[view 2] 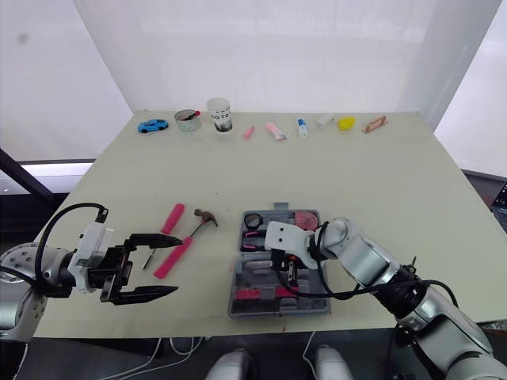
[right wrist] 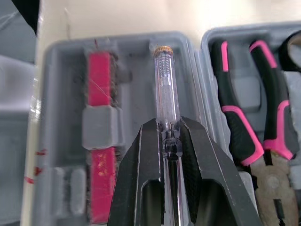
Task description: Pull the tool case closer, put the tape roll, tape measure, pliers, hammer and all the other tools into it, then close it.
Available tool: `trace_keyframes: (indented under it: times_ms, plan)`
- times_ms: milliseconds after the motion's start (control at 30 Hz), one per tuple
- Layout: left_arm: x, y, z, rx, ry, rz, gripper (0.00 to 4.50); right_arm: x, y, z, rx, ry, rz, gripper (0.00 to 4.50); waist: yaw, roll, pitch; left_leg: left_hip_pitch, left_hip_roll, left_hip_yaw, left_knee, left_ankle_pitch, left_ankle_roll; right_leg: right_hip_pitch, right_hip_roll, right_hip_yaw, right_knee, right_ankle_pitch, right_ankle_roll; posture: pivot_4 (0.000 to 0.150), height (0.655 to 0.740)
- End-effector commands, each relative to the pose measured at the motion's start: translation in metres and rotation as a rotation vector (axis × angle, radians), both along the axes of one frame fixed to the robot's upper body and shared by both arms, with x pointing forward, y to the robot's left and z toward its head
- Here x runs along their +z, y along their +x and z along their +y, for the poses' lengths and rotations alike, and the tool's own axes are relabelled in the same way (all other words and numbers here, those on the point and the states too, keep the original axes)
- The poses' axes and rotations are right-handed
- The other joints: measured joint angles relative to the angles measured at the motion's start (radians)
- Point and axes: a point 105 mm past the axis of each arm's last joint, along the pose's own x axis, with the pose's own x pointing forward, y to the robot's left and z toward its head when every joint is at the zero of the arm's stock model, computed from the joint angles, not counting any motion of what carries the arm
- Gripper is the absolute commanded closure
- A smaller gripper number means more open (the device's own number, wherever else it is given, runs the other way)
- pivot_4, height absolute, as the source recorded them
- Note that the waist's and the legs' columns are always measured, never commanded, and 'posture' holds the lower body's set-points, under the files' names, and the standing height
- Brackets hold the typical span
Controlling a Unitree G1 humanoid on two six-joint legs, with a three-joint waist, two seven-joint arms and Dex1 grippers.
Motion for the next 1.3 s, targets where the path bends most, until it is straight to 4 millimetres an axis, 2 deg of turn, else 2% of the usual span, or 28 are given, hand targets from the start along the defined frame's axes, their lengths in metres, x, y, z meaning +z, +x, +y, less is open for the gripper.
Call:
trace_keyframes:
  times_ms: [33,367,833,900,933,1033,1067,1133,1300]
  plan:
    - [0.008,-0.001,0.005,-0.001,0.004,-0.034,0.0,-0.001,0.006,0.005,0.029,-0.023,-0.087,4.5,0.0,0.0,0.0,0.0,0.0,0.0,0.0,0.0,0.0,0.0,0.0,0.0,0.0,0.0,0.0,0.15,0.74]
    - [0.007,0.001,0.005,0.005,-0.004,-0.028,0.0,-0.01,0.011,0.01,0.046,-0.036,-0.137,4.5,-0.003,0.0,0.0,0.0,0.0,0.0,0.0,0.0,0.0,0.0,0.0,0.0,0.0,0.001,0.001,0.15,0.74]
    - [0.008,0.002,0.003,0.001,-0.014,-0.024,0.0,-0.011,0.012,0.018,0.065,-0.008,-0.163,4.5,-0.007,0.0,0.0,0.0,0.0,0.0,0.0,0.0,0.0,0.0,0.0,0.0,0.001,0.001,0.001,0.15,0.74]
    - [0.008,0.002,0.003,0.001,-0.014,-0.023,0.0,-0.011,0.011,0.018,0.068,-0.003,-0.162,3.49,-0.007,0.0,0.0,0.0,0.0,0.0,0.0,0.0,0.0,0.0,0.0,0.0,0.001,0.001,0.001,0.15,0.74]
    - [0.008,0.002,0.003,0.0,-0.016,-0.018,0.0,-0.011,0.011,0.018,0.067,0.001,-0.162,3.22,-0.007,0.0,0.0,0.0,0.0,0.0,0.0,0.0,0.0,0.0,0.0,0.0,0.001,0.001,0.001,0.15,0.74]
    - [0.007,0.002,0.002,-0.002,-0.019,-0.011,0.0,-0.008,0.014,0.016,0.06,0.012,-0.187,1.77,-0.008,0.0,0.0,0.0,0.0,0.0,0.0,0.0,0.0,0.0,0.0,0.0,0.001,0.001,0.001,0.15,0.74]
    - [0.007,0.001,0.001,-0.003,-0.02,-0.01,0.0,-0.006,0.015,0.016,0.053,0.021,-0.197,1.15,-0.008,0.0,0.0,0.0,0.0,0.0,0.001,0.0,0.0,0.0,0.0,0.0,0.002,0.001,0.001,0.15,0.74]
    - [0.007,0.001,0.001,-0.004,-0.021,-0.008,0.0,-0.003,0.017,0.016,0.05,0.036,-0.209,0.65,-0.007,0.0,0.0,0.0,0.0,0.0,0.002,0.0,0.0,0.0,0.0,0.0,0.002,0.0,0.0,0.15,0.74]
    - [0.007,0.002,0.0,-0.006,-0.024,-0.007,0.0,0.009,0.02,0.014,0.051,0.089,-0.251,0.65,-0.007,0.0,0.0,0.0,0.0,0.0,0.002,0.0,0.0,0.0,0.0,0.0,0.002,0.001,0.001,0.15,0.74]
